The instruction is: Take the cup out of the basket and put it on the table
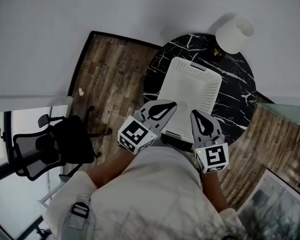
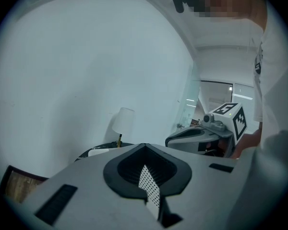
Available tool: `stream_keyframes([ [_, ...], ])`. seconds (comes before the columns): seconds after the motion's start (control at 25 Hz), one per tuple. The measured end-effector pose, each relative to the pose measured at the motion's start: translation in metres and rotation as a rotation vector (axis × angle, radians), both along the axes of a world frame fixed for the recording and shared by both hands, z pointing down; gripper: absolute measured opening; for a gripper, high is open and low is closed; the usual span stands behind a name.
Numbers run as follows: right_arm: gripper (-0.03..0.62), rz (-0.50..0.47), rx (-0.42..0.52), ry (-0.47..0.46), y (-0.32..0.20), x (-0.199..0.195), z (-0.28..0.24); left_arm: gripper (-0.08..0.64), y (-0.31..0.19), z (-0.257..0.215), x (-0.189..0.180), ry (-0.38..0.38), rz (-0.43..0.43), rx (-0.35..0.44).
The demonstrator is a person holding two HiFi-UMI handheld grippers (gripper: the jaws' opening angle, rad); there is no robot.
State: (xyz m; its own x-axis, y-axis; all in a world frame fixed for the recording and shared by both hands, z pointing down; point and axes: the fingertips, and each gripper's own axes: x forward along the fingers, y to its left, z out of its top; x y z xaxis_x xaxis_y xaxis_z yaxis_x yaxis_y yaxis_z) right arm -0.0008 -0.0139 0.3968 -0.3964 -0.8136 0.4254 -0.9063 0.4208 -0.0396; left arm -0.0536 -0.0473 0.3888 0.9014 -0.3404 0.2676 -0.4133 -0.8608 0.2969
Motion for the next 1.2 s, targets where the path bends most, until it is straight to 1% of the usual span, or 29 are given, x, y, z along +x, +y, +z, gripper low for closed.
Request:
stream_keyframes([
  [0.28, 0.009, -0.022, -0.059, 0.017, -0.010, -0.002, 0.023, 0.006, -0.008, 0.014, 0.001, -0.002, 0.000, -0.031],
  [0.52, 0.011, -0.066, -0.111, 0.060, -0.015, -0.007, 0.048, 0.006, -0.011, 0.032, 0.003, -0.031, 0.019, -0.060],
  [0.68, 0.011, -0.090, -0.153, 0.072, -0.020, -0.011, 0.060, 0.006, -0.011, 0.045, 0.004, -0.047, 0.028, -0.083],
  [0.96, 0.012, -0.147, -0.217, 0.131, -0.018, -0.013, 0.087, 0.006, -0.012, 0.059, 0.005, -0.066, 0.033, -0.101],
  [1.2, 0.026, -0.183, -0.248, 0.177, -0.017, -0.014, 0.102, 0.006, -0.010, 0.073, 0.008, -0.089, 0.042, -0.117],
])
